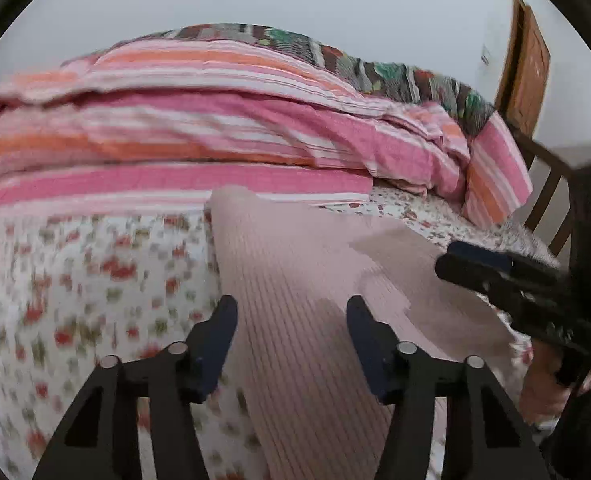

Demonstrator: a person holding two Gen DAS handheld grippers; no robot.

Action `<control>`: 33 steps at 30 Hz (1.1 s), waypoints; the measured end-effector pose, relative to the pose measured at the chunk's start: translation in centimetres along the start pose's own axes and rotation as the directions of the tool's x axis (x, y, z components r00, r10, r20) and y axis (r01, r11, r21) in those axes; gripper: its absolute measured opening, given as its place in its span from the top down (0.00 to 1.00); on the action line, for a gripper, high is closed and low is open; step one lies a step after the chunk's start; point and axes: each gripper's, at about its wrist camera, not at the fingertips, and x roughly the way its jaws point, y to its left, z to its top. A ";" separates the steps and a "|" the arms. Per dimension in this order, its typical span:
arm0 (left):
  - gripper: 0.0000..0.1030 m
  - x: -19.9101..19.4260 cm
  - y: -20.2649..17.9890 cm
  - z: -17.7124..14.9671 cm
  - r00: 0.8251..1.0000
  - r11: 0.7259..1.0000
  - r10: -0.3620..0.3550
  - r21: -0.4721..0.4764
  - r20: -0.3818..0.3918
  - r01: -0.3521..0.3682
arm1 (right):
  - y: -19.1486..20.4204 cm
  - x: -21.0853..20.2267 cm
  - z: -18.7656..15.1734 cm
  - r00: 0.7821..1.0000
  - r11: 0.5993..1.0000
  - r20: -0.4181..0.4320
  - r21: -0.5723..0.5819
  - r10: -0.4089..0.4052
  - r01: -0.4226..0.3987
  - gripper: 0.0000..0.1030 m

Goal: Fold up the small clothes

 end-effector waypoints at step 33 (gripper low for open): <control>0.67 11.7 5.1 5.9 0.990 0.985 0.027 -0.167 -0.141 -0.051 | -2.9 4.8 -1.5 0.994 0.998 -0.093 0.024 -0.057 0.060 0.76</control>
